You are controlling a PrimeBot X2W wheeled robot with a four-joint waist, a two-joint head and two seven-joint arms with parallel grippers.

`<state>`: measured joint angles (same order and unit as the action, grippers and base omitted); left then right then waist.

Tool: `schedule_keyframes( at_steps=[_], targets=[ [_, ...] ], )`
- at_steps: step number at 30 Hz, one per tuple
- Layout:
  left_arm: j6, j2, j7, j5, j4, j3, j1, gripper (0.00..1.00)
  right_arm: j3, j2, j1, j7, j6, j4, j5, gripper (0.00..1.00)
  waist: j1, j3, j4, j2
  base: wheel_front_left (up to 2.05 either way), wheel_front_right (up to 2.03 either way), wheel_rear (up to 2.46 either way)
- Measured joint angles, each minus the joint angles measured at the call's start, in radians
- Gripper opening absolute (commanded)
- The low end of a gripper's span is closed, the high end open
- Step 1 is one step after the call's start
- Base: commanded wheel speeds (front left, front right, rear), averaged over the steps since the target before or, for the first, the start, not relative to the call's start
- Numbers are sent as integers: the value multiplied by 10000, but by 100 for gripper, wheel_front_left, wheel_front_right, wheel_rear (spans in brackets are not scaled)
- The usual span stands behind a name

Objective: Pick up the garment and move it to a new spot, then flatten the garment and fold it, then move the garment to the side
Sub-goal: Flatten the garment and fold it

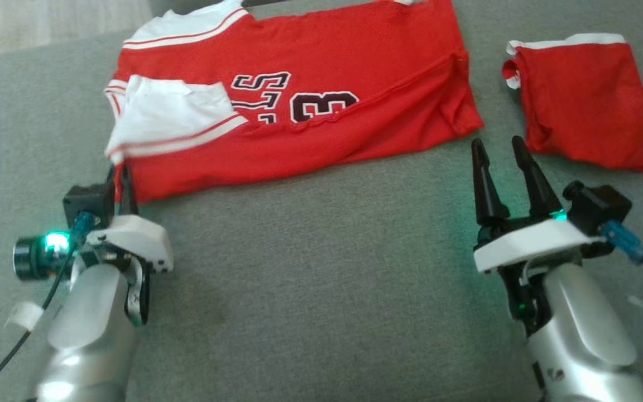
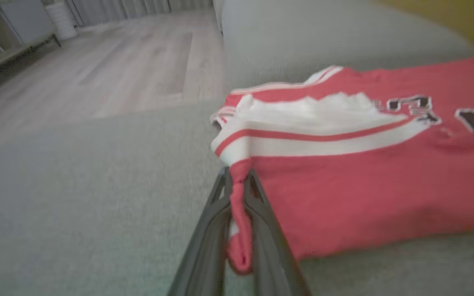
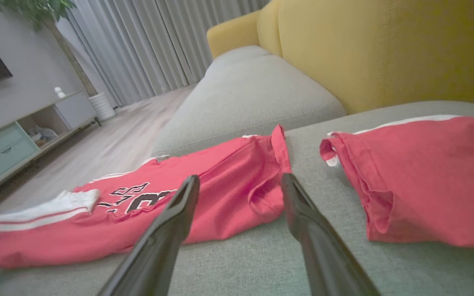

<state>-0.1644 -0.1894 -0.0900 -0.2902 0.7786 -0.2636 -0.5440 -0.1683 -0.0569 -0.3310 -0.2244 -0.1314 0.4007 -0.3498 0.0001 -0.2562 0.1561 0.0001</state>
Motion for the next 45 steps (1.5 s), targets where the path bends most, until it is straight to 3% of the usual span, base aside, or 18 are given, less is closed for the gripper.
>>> schedule_keyframes(
  at_steps=[6,12,17,22,28,33,34,35,36,45],
  targets=[
    [253,48,-1363,12,-1285,-21,-153,0,608,0,-829,1062,0,813,245,100,-1,58,-302,0,0,0,0],
    [522,130,-1592,286,-2332,-314,-294,0,1465,-6,-2155,2238,0,2778,259,100,0,-16,-606,0,0,0,0],
    [769,276,-1595,529,-2742,-702,-293,0,1705,-6,-3203,2353,0,4475,817,100,0,-134,-910,0,0,0,0],
    [857,454,-1620,554,-2792,-955,-293,0,2008,-2,-3929,2215,0,5760,2328,100,0,-317,-1200,0,0,0,0],
    [869,479,-1620,554,-2773,-999,-298,0,3898,-13,-4474,2203,0,6642,4282,100,0,-505,-1469,0,0,0,0],
    [940,481,-1620,554,-2690,-997,-314,0,4566,-15,-4768,2094,0,7120,4654,100,0,-511,-1541,0,0,0,0],
    [940,481,-1622,554,-2637,-995,-317,0,4571,-23,-4838,2044,0,7294,4635,81,0,-487,-1530,0,0,0,0],
    [940,479,-1622,552,-2581,-993,-317,0,4558,-25,-4918,1985,0,7488,4589,28,0,-459,-1512,0,0,0,0],
    [940,472,-1622,552,-2499,-986,-317,0,4479,-33,-5000,1904,0,7705,4479,0,0,-425,-1490,0,0,0,0],
    [928,261,-1388,399,-1336,-899,33,0,3824,-23,-5018,886,0,8767,3651,0,0,247,-1191,0,0,0,0]
  ],
)
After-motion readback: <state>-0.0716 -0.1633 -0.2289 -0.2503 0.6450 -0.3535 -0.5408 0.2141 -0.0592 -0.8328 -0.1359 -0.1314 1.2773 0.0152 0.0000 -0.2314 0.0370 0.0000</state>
